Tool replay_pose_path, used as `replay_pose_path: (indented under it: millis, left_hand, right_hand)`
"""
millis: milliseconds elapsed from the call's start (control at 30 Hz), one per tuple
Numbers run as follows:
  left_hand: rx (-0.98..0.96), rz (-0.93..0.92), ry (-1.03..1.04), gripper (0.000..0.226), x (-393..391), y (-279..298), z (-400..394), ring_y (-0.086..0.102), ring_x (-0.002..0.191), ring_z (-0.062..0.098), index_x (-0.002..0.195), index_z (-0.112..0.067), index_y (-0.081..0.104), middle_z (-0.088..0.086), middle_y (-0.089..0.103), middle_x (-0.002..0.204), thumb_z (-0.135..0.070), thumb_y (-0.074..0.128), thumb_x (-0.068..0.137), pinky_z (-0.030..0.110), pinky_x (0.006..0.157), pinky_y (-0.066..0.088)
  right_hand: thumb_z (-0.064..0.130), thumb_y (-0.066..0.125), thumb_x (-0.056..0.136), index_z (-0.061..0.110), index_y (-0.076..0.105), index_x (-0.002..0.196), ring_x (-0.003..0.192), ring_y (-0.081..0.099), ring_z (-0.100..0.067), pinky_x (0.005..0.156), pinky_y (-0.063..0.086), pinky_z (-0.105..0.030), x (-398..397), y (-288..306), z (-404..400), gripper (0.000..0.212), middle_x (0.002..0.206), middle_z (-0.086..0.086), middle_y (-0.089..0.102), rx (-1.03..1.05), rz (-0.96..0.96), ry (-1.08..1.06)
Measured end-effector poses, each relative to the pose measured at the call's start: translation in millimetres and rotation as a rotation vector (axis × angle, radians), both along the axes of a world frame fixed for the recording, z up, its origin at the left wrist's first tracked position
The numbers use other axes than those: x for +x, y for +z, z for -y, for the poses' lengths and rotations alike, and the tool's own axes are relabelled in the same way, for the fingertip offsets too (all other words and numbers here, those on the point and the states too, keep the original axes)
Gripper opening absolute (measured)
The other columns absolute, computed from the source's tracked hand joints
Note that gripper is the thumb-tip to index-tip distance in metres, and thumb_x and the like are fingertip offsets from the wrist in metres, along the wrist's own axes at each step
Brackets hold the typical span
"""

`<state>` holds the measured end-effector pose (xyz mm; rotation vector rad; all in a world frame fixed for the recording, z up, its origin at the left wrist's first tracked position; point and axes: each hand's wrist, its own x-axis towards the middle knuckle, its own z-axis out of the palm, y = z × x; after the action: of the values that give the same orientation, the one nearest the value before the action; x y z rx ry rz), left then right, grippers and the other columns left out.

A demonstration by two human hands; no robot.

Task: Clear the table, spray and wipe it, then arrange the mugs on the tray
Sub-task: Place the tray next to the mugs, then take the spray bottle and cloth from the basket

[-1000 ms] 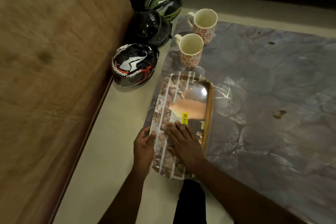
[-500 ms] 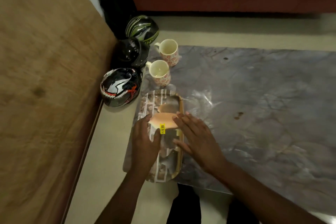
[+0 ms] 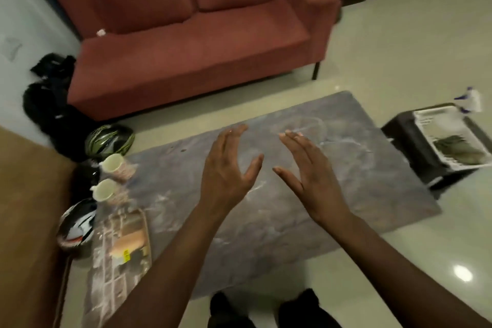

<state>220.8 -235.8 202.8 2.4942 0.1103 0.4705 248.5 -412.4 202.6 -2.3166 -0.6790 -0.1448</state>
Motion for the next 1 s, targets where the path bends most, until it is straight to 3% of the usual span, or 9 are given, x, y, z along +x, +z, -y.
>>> replay_pose_path:
  millis: [267,367,500,633,800,1000]
  left_hand:
    - [-0.191,-0.065,-0.291,0.052,103.3,-8.0,184.3,0.053,0.117,0.011,0.133,-0.021,0.049,-0.011,0.049,0.127,-0.034,0.069,0.087,0.028,0.098,0.046]
    - [-0.235,-0.094,-0.363,0.055,142.5,-18.8,241.9,0.052,0.116,0.01,0.134,-0.026,0.046,-0.006,0.05,0.131,-0.043,0.067,0.086,0.026,0.095,0.045]
    - [-0.259,-0.11,-0.409,0.055,202.7,-39.2,305.8,0.05,0.117,0.007,0.136,-0.026,0.045,-0.004,0.05,0.133,-0.036,0.068,0.087,0.02,0.093,0.042]
    - [-0.271,-0.205,-0.464,0.057,254.3,-53.8,357.6,0.05,0.12,0.011,0.138,-0.026,0.043,-0.002,0.049,0.136,-0.034,0.068,0.087,0.027,0.096,0.046]
    - [-0.28,-0.336,-0.535,0.057,319.1,-70.3,440.9,0.05,0.121,0.012,0.137,-0.031,0.041,-0.003,0.048,0.137,-0.036,0.067,0.087,0.025,0.089,0.043]
    - [-0.279,-0.532,-0.472,0.061,378.1,-141.3,537.5,0.049,0.127,0.018,0.141,-0.024,0.041,0.003,0.048,0.141,-0.033,0.067,0.086,0.04,0.103,0.047]
  right_hand:
    - [0.047,0.046,0.09,0.016,0.044,0.136,0.131,0.041,-0.016,0.108,0.032,-0.029,59.0,10.0,177.3,0.055,0.14,-0.003,0.048,0.09,-0.127,-0.289]
    - [0.046,0.047,0.091,0.017,0.045,0.136,0.128,0.042,-0.012,0.105,0.032,-0.023,91.6,4.0,227.5,0.053,0.138,-0.002,0.049,0.096,-0.137,-0.38]
    - [0.043,0.048,0.093,0.018,0.046,0.134,0.124,0.042,-0.008,0.101,0.033,-0.02,140.9,-12.3,289.5,0.048,0.134,-0.002,0.051,0.085,-0.161,-0.457]
    - [0.041,0.05,0.092,0.018,0.047,0.133,0.124,0.044,-0.015,0.099,0.034,-0.023,174.6,-22.4,346.8,0.047,0.135,-0.003,0.051,0.046,-0.231,-0.54]
    - [0.036,0.053,0.093,0.016,0.048,0.133,0.125,0.045,-0.019,0.102,0.039,-0.032,212.6,-42.2,427.8,0.045,0.136,-0.004,0.051,0.024,-0.319,-0.667]
    - [0.031,0.056,0.093,0.01,0.052,0.128,0.121,0.05,-0.023,0.098,0.041,-0.03,288.7,-126.3,506.7,0.04,0.13,-0.008,0.055,-0.04,-0.398,-0.617]
